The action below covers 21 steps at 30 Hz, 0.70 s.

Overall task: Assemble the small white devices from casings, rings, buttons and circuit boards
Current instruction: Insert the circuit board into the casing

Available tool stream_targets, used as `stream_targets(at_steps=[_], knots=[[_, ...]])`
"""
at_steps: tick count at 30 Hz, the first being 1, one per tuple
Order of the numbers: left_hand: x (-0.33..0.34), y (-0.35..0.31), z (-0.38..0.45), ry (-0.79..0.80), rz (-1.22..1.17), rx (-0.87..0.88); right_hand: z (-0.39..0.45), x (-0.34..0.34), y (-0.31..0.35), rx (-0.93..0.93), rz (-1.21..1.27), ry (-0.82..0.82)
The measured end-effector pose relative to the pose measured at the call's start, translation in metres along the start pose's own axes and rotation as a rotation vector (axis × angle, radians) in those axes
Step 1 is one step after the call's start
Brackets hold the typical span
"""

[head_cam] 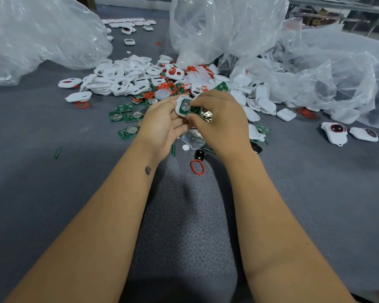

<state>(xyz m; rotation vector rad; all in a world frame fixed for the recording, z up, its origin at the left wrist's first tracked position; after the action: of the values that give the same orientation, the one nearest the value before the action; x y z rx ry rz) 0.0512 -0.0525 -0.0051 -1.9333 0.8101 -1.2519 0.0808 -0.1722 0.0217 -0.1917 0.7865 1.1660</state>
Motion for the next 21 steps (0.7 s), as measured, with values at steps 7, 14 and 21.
stream_targets(at_steps=[7,14,21], knots=[[-0.0005,0.0009,0.0001,0.023,-0.02,0.004,-0.0006,0.0003,0.0,0.003,-0.012,-0.029],[-0.0011,0.0019,0.0012,0.066,0.039,0.053,-0.0014,0.0051,-0.0026,0.038,-0.012,-0.02],[-0.002,-0.0015,0.0003,0.062,0.013,0.097,-0.0017,0.0052,-0.0045,0.281,0.321,-0.191]])
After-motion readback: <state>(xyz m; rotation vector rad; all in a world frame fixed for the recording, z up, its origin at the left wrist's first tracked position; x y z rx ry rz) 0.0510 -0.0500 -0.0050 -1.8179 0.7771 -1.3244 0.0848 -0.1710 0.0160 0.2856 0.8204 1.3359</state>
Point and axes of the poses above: each hand's wrist, its own z-axis towards the middle knuckle, its own x-axis out of the palm, y = z × x, the point moved 3 cm from there along z, towards the middle knuckle, and after that the axes turned 14 degrees about -x, right-handed, at the moved point
